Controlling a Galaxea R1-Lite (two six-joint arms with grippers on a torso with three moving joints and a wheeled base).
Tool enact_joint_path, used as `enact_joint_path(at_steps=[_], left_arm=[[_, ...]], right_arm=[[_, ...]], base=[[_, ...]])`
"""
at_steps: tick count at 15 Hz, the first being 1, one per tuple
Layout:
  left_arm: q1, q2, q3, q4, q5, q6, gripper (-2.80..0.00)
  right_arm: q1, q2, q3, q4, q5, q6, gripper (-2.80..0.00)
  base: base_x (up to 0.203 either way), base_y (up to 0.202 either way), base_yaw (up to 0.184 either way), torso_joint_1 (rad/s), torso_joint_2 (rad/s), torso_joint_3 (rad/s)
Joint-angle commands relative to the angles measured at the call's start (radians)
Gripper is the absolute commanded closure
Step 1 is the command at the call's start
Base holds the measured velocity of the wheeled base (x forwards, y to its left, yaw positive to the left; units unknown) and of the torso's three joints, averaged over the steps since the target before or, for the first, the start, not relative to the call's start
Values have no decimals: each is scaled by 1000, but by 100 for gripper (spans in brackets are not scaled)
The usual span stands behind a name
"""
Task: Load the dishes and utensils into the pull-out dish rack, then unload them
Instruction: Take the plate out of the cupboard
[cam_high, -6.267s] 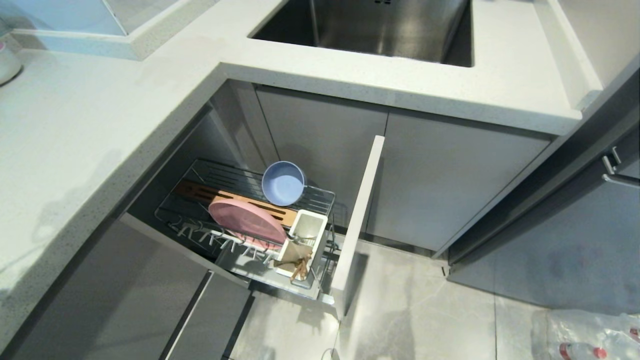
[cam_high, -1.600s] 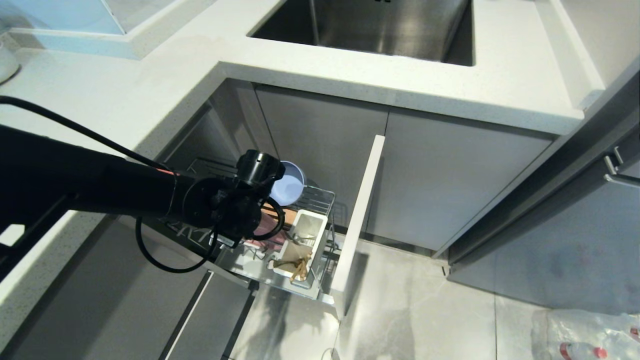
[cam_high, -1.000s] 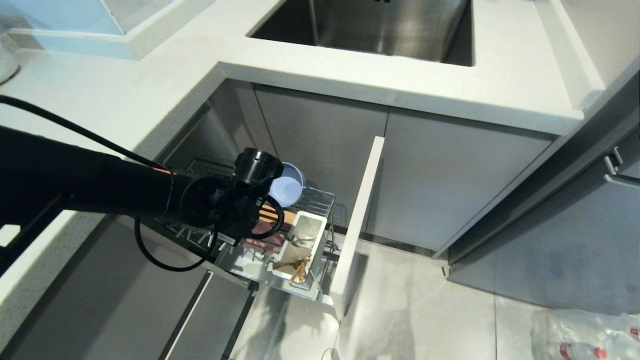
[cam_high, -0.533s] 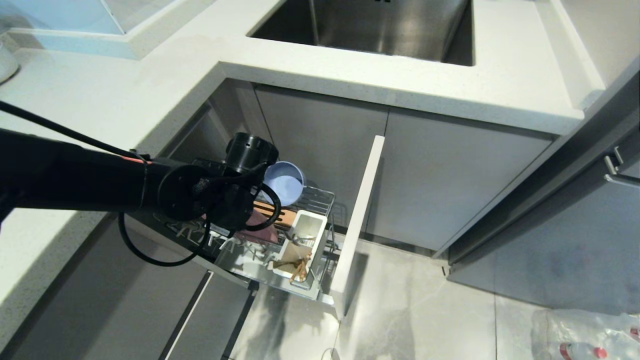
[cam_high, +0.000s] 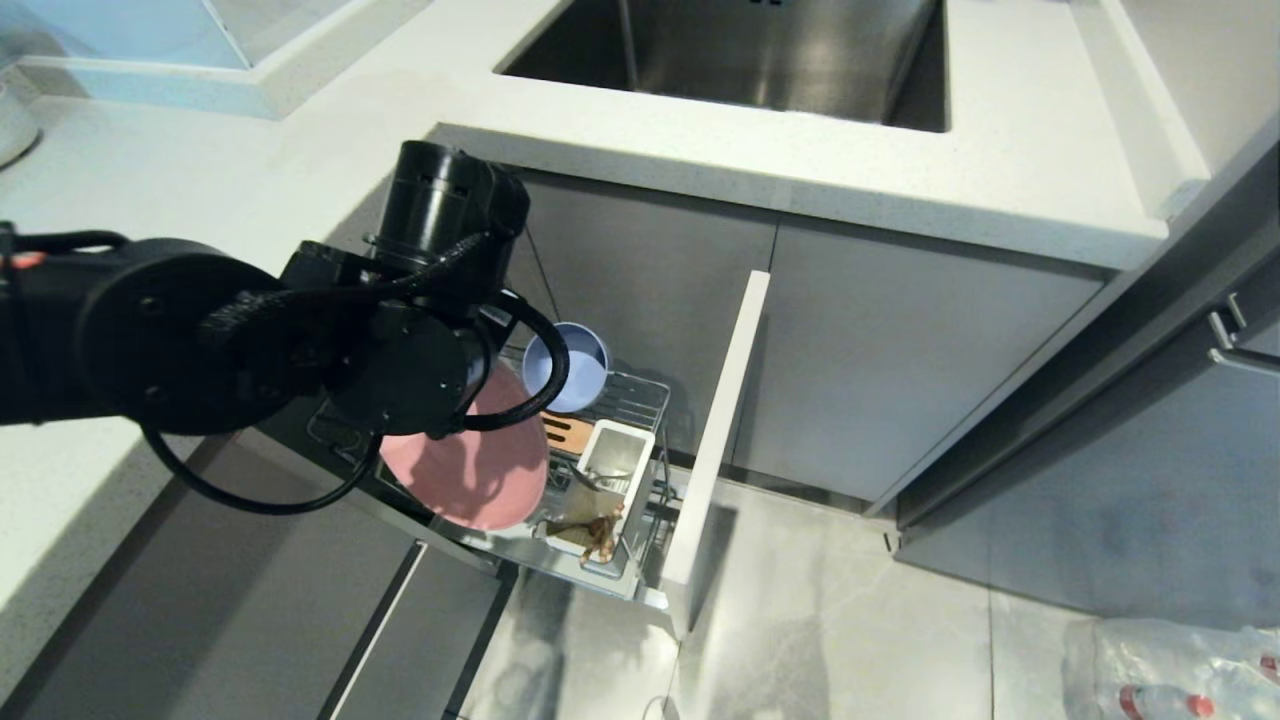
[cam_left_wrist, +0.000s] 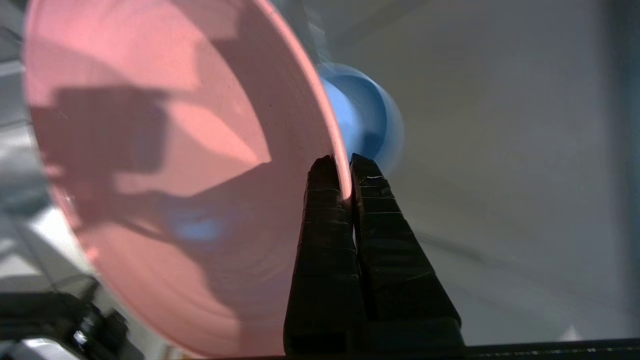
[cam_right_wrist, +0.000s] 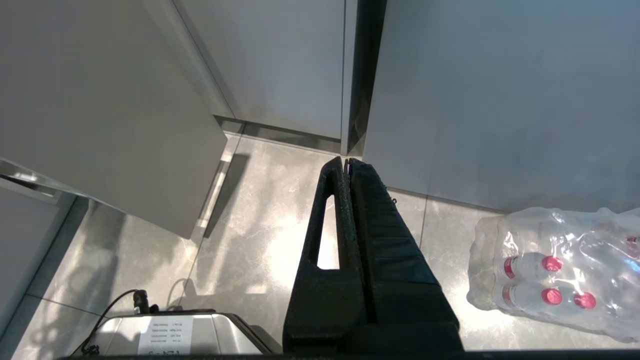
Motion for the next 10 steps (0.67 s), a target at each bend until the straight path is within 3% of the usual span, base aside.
enact_joint_path(at_steps=[1, 4, 6, 10], left_arm=[[-74, -81, -17, 17, 2, -7, 0], [-176, -143, -62, 85, 4, 6, 0], [-212, -176, -95, 100, 18, 59, 0], [-251, -241, -193, 95, 86, 253, 0]], right_arm=[[0, 1, 0, 0, 0, 0, 0], [0, 0, 0, 0, 0, 0, 0], [0, 0, 0, 0, 0, 0, 0], [0, 0, 0, 1, 0, 0, 0]], base=[[0, 0, 0, 0, 0, 0], [0, 0, 0, 0, 0, 0], [0, 0, 0, 0, 0, 0], [0, 0, 0, 0, 0, 0]])
